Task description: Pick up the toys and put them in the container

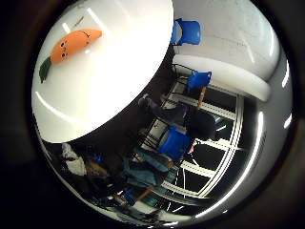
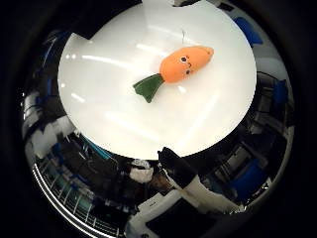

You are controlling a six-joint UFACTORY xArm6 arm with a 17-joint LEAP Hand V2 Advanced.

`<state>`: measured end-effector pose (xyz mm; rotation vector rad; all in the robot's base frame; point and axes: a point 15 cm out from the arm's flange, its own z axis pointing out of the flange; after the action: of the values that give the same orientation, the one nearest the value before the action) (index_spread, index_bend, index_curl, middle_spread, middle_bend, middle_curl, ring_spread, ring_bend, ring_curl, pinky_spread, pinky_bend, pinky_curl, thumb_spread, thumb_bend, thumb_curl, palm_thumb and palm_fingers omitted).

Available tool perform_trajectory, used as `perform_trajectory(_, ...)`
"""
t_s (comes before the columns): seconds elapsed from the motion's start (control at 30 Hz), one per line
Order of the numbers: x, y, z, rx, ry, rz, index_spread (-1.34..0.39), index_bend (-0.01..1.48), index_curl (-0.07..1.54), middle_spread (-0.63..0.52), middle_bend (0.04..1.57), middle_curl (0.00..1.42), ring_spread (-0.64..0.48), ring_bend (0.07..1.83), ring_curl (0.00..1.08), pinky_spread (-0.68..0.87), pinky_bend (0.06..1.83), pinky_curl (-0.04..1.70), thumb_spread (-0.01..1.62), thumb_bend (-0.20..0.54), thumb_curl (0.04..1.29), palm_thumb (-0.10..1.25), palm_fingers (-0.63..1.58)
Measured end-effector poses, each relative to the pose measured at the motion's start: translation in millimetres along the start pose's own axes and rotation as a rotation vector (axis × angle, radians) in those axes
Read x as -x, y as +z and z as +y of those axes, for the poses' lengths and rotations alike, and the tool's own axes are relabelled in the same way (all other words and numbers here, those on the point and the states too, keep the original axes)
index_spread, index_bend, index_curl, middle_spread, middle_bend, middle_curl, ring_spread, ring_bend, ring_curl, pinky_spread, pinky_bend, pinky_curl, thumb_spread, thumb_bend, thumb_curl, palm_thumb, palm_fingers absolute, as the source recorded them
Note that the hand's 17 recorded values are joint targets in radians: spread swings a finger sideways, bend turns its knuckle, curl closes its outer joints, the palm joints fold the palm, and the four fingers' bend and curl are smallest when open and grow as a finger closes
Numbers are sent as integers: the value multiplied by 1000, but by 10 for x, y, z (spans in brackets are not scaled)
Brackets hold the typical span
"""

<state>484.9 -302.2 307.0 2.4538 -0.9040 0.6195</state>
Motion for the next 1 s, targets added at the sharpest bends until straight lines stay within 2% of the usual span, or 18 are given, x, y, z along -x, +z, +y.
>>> perform_trajectory(0.63, -94, 756, -276, 16, 42, -74, -418, 152, 244, -2, 194, 325, 156, 356, 263, 388, 503, 306, 1087, -23, 301, 534, 36)
perform_trajectory(1.0, -164, 883, -480, 6, 76, -76, -418, 154, 245, -2, 191, 320, 147, 369, 267, 392, 514, 305, 1080, -23, 304, 544, 36)
